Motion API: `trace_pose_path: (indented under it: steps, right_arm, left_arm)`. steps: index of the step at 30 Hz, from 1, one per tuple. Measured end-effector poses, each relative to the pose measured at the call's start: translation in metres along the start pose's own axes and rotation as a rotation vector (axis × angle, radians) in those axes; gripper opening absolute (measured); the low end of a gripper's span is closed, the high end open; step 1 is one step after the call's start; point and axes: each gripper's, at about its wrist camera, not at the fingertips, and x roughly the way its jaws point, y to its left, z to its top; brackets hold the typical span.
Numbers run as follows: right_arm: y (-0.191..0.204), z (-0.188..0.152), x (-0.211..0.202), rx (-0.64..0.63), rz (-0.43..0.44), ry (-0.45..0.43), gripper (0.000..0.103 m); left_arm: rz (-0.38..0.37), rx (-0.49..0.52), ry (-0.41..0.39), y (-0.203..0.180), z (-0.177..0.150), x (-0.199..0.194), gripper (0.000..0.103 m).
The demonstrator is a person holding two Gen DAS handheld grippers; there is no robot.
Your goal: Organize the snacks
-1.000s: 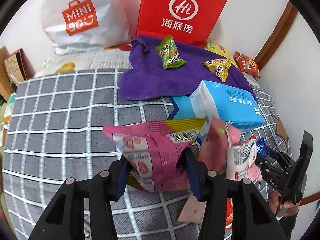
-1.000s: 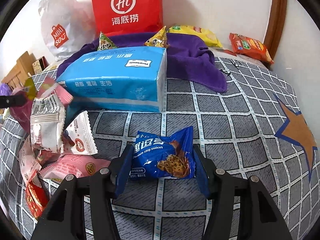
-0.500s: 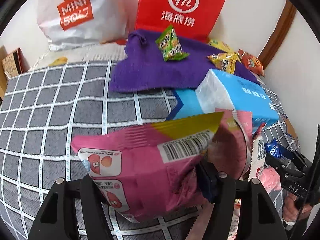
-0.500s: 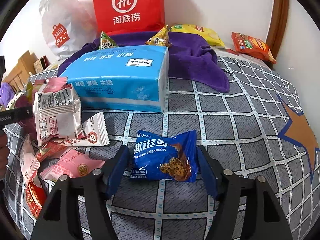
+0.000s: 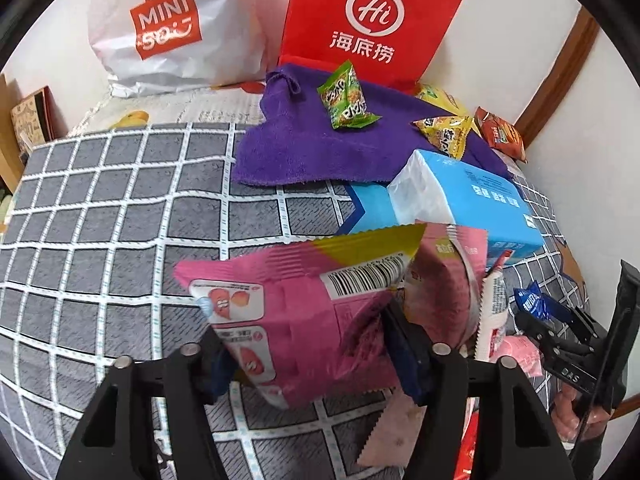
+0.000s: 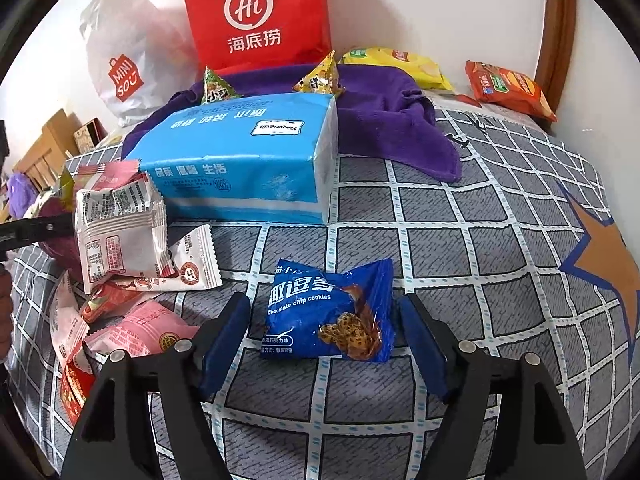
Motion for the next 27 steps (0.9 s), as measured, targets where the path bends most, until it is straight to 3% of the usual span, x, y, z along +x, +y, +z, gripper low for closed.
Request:
trace_pose_path:
  steps: [1,4,12,16,22,27]
  right_arm:
    - [0.001,0.0,0.0,-0.007,-0.018,-0.003,0.059]
    - [0.003,0.0,-0.004,-0.02,-0.035,0.005,0.053]
    - [0.001,0.009,-0.031,0.031,0.005,-0.016,0.052]
    - [0.001,0.02,-0.05,0.047,0.0,-0.042,0.052]
    - [-0.001,0.035,-0.074,0.084,0.006,-0.098,0.052]
    - [0.004,0.045,-0.076,0.063,0.003,-0.081,0.052]
  left_arm:
    - [-0.004,0.005,-0.001,0.0,0.0,-0.003,0.057]
    - [-0.014,0.024,0.002,-0.003,0.0,-0.009,0.054]
    - [-0.002,0.056,-0.025,-0.014,0.005,-0.033,0.054]
    - [-0.048,0.054,-0.031,-0.018,0.013,-0.044,0.054]
    - [-0.054,0.075,-0.068,-0.031,0.024,-0.06,0.054]
    - [-0.062,0.097,-0.089,-0.044,0.033,-0.065,0.054]
